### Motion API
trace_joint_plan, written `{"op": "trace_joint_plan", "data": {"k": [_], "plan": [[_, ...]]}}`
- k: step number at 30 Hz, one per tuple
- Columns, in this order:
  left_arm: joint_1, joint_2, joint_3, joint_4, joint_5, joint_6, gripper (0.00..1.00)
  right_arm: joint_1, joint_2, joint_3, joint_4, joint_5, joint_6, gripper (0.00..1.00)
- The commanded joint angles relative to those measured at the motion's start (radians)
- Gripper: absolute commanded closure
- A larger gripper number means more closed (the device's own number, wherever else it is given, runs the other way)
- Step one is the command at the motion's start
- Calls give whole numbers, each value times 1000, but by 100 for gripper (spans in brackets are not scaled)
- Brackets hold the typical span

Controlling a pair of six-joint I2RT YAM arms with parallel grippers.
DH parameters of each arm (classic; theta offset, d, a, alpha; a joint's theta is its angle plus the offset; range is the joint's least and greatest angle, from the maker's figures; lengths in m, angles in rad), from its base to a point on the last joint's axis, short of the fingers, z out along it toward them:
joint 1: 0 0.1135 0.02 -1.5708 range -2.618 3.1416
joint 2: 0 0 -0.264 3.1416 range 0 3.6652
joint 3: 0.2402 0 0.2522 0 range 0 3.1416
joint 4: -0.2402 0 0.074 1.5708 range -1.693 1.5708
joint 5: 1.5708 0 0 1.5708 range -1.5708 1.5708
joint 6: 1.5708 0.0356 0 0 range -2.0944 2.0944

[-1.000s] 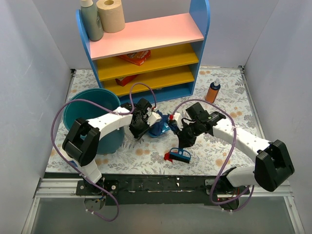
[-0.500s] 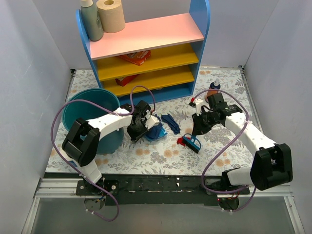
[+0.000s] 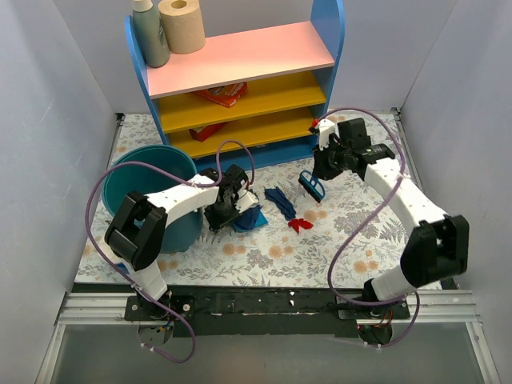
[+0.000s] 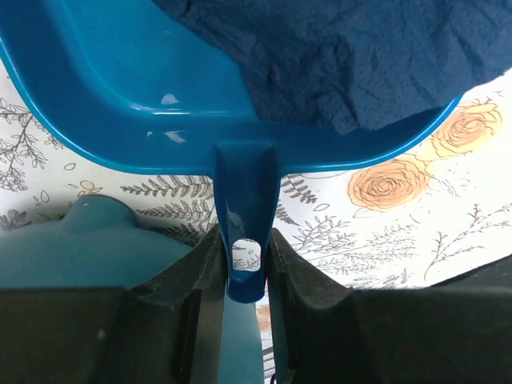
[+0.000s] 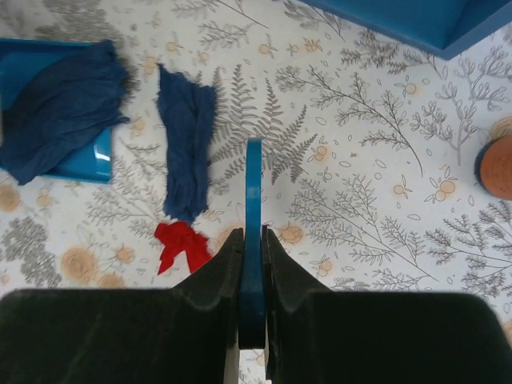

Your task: Sweep away the paper scraps from the table

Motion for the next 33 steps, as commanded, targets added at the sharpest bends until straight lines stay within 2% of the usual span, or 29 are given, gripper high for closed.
{"op": "trace_joint_plan", "data": {"k": [1, 7, 14, 19, 24, 33], "plan": [[5, 33, 56, 2, -46, 25, 100, 6, 131, 34, 67, 76, 58, 99], [-18, 110, 107, 2, -49, 28, 100, 26, 220, 45, 97, -18, 170, 99], [-64, 191, 196, -4, -38, 21, 100, 131, 257, 40, 139, -136, 233, 99], [-78, 233, 275, -15, -12, -8, 100, 155, 260, 49, 153, -189, 290, 99], [-75, 221, 274, -4, 23, -25, 100, 149, 234, 48, 142, -194, 301, 99], [-66, 123, 188, 76, 31, -19, 100, 146, 144, 51, 113, -98, 209, 99]]}}
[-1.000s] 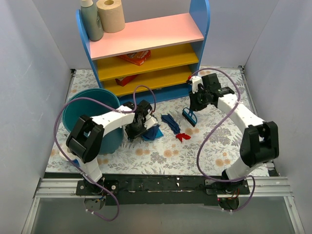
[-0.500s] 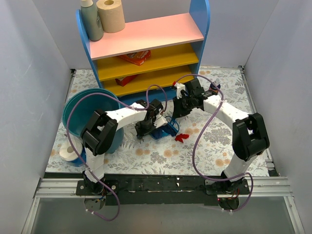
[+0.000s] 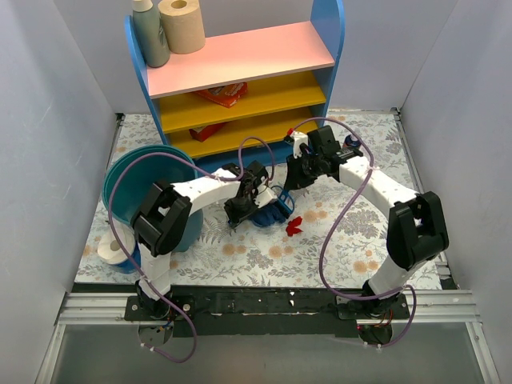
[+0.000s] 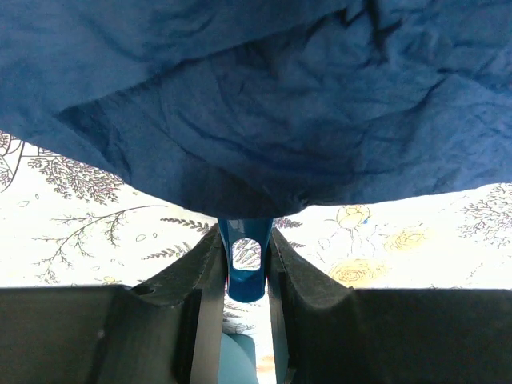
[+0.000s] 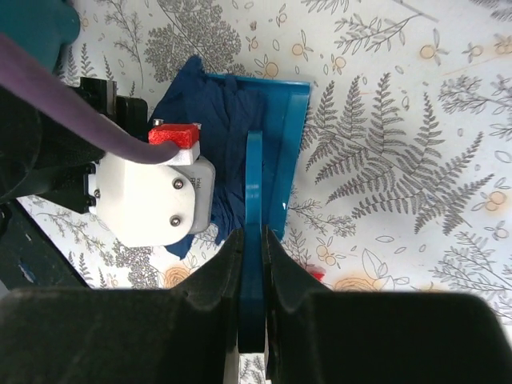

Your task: Sweep away the paper scraps from the table

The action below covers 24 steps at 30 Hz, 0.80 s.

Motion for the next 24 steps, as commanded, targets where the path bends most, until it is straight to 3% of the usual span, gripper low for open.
{"op": "trace_joint_plan", "data": {"k": [1, 13, 24], "plan": [[12, -108, -35, 66, 16, 1, 100, -3, -86, 45, -5, 27, -37, 99], [26, -191, -79, 116, 68, -3, 100, -9, -188, 67, -74, 122, -134, 99], [26, -269, -183, 97, 82, 57, 100, -17, -289, -30, -94, 124, -160, 99]]}}
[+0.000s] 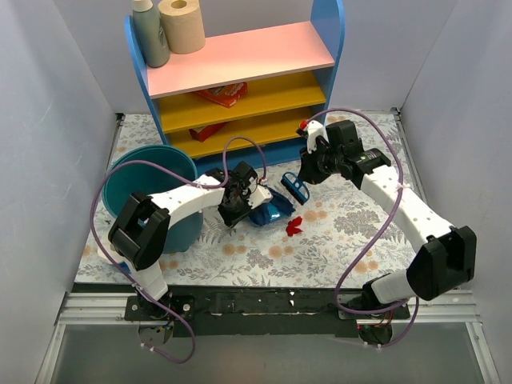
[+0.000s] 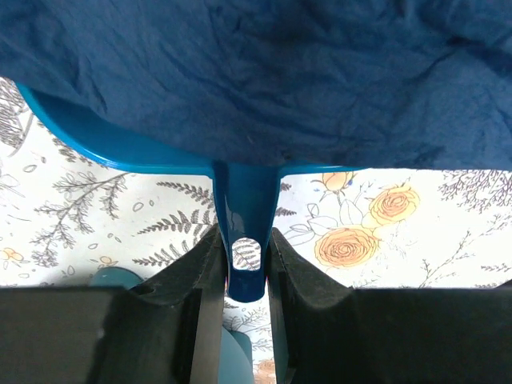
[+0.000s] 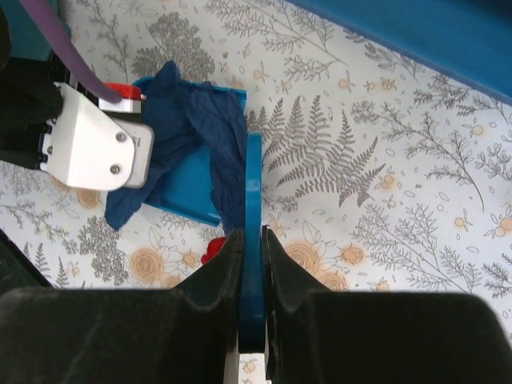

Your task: Sweep away the paper scraps from the table

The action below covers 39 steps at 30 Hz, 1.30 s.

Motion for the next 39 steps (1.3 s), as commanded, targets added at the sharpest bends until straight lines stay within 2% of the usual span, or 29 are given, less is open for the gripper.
{"op": "trace_joint_plan", "data": {"k": [1, 5, 10, 16, 26, 32, 35, 39], "plan": [[3, -83, -34, -19, 20, 40, 100, -6, -58, -49, -19, 5, -21, 99], [3, -101, -73, -62, 24, 100, 100, -12, -98, -112, -30, 31, -34, 99], [-1, -115, -113, -135, 23, 194, 100, -14, -142, -210, -48, 156, -37, 99], [-26, -55, -84, -188, -20, 200, 100, -25, -139, -273, -59, 238, -25, 99], [-145, 84, 14, -195, -14, 90, 100, -28, -64, -313, 22, -49, 144, 99], [-148, 167, 140, -217, 41, 24, 100, -26, 10, -267, 71, -202, 210, 99], [-148, 170, 152, -217, 70, 1, 100, -28, 13, -239, 73, -221, 213, 99], [-144, 147, 114, -215, 82, -16, 100, -28, -15, -198, -4, -160, 155, 99]]}}
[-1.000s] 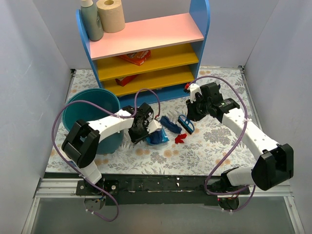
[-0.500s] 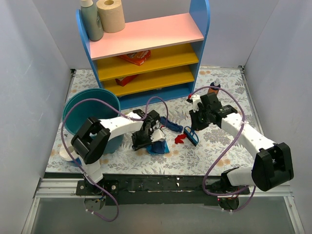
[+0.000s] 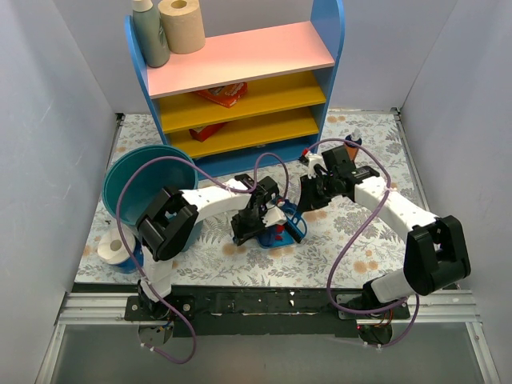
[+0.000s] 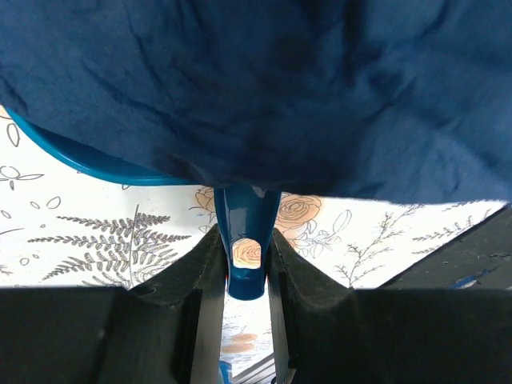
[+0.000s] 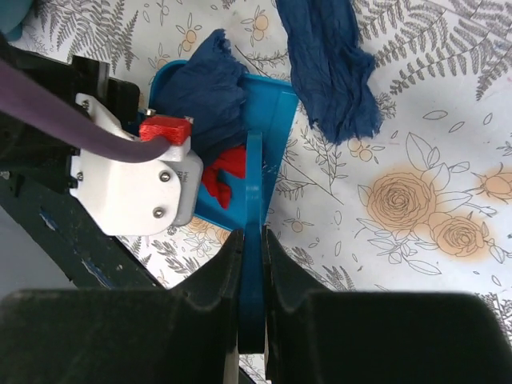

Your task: Sweep away the paper scraps from the table

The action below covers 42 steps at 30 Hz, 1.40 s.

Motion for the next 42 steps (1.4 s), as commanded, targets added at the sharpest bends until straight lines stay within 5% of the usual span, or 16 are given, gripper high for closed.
{"op": "trace_joint_plan", "data": {"k": [1, 10, 20, 27, 42], "plan": [[7, -46, -21, -6, 44, -38, 100, -1, -41, 92, -66, 13, -65, 99], [99, -137, -119, -12, 82, -72, 100, -1, -78, 199, -103, 157, -211, 99], [136, -117, -100, -9, -2, -84, 100, -1, 161, 370, 13, 283, -298, 99], [142, -59, -36, -5, -20, -87, 100, 15, 264, 373, 13, 241, -292, 99], [142, 55, 108, 15, -5, -81, 100, 123, 151, 206, 30, 83, -134, 99]]}}
